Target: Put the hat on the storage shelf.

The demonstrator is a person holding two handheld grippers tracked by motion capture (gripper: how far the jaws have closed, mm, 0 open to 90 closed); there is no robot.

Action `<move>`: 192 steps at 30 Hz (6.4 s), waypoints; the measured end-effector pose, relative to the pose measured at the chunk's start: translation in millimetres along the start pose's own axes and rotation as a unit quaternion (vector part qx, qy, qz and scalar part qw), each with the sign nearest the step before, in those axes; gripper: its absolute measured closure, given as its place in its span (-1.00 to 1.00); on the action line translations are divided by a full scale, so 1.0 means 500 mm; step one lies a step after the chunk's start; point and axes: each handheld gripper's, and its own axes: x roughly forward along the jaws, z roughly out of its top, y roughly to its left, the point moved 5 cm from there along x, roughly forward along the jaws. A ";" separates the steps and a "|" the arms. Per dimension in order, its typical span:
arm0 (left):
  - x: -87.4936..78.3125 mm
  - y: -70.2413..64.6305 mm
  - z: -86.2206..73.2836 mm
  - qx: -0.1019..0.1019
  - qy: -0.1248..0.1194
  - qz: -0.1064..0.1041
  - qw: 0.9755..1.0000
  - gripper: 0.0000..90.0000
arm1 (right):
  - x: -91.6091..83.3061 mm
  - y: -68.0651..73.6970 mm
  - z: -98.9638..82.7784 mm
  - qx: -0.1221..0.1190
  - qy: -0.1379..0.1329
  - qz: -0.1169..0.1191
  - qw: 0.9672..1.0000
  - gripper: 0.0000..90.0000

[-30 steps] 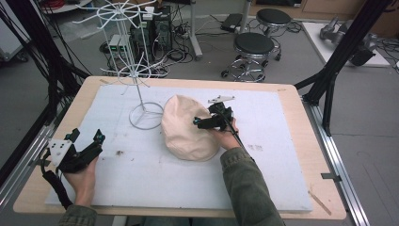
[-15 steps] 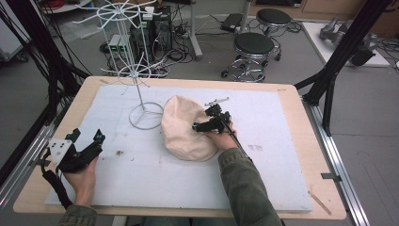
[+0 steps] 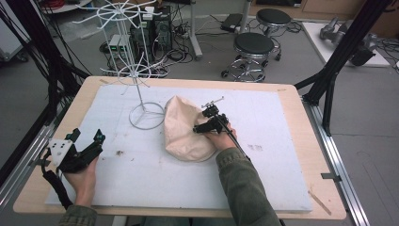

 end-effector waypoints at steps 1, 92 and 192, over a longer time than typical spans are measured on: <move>0.000 0.000 0.000 0.001 0.000 0.000 1.000 -0.45 | -0.002 0.000 0.000 0.000 0.003 -0.002 1.000 -0.35; 0.006 -0.013 -0.006 -0.003 -0.008 -0.021 1.000 -0.44 | -0.385 0.008 0.164 0.062 -0.431 0.057 0.898 0.73; 0.009 -0.016 -0.007 -0.002 -0.010 -0.024 1.000 -0.44 | -0.383 0.138 0.355 -0.010 -0.472 0.206 0.857 0.43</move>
